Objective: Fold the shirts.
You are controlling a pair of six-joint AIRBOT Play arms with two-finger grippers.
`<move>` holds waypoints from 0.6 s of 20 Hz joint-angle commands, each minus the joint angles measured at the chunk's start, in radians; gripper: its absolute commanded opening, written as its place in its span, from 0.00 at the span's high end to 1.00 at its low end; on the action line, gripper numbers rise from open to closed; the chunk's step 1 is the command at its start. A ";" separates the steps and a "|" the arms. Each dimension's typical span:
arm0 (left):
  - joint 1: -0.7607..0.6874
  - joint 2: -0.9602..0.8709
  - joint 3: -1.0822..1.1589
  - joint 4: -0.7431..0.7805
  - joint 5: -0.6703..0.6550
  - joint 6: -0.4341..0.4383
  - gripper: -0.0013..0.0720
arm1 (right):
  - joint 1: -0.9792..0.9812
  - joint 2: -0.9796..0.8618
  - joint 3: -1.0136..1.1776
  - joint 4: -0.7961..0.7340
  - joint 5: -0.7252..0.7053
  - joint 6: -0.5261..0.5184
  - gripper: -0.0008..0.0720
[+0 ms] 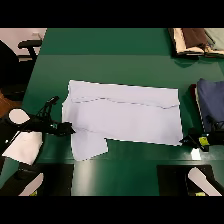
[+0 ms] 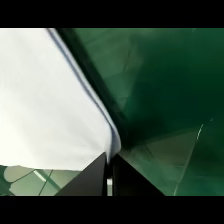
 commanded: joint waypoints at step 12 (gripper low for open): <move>0.000 0.287 0.166 0.062 -0.289 -0.117 0.96 | 0.093 0.237 0.328 -0.027 0.184 0.024 0.97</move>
